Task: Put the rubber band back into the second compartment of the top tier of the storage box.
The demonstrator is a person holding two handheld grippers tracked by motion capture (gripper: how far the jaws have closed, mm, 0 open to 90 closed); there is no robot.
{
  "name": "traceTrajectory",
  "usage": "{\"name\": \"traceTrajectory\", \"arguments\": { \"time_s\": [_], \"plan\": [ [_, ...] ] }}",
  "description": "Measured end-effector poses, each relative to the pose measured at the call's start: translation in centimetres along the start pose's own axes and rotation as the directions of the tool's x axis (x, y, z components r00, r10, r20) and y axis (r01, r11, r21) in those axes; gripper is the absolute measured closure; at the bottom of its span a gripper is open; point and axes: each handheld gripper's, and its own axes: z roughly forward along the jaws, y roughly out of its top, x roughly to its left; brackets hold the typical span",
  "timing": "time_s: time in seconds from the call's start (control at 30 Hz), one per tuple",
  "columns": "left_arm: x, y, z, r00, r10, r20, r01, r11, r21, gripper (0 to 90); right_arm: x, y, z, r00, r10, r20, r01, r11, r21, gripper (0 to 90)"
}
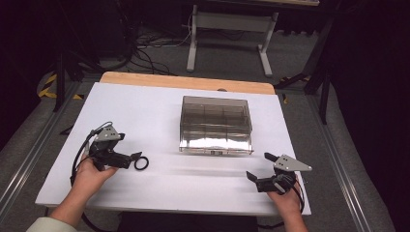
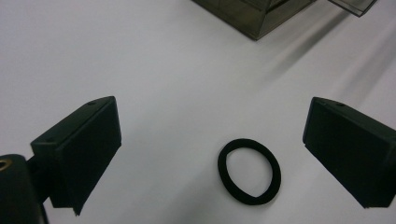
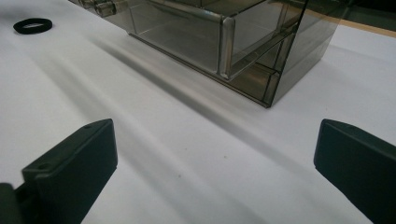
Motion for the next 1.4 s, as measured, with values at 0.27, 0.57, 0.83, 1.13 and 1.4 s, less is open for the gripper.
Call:
{"name": "traceTrajectory", "arguments": {
  "time_s": [0.27, 0.57, 0.83, 1.13, 1.4],
  "plan": [
    [0.1, 0.3, 0.4, 0.9999, 0.014, 0.000, -0.014, 0.9984, 0.056, 11.4, 0.0, 0.0, 0.0, 1.0000, 0.001, -0.004, -0.001, 1.000, 0.002, 0.4],
    [0.2, 0.6, 1.4, 0.9981, 0.015, 0.059, -0.026, 0.9819, 0.188, 28.4, 0.0, 0.0, 0.0, 1.0000, -0.001, -0.006, 0.001, 1.000, 0.006, 0.4],
    [0.3, 0.9, 2.3, 0.9973, 0.004, 0.074, -0.025, 0.9563, 0.291, 37.9, 0.0, 0.0, 0.1, 0.9999, -0.011, -0.009, 0.011, 1.000, 0.008, 0.5],
    [0.1, 1.1, 2.8, 0.9972, 0.007, 0.074, -0.035, 0.9219, 0.386, 47.3, 0.1, 0.0, 0.1, 0.9999, -0.013, -0.010, 0.013, 1.000, 0.013, 0.7],
    [0.0, 1.3, 3.1, 0.9964, 0.013, 0.084, -0.049, 0.8946, 0.444, 59.6, 0.1, 0.0, 0.1, 0.9998, -0.016, -0.010, 0.016, 1.000, 0.016, 0.8]
  ]
}}
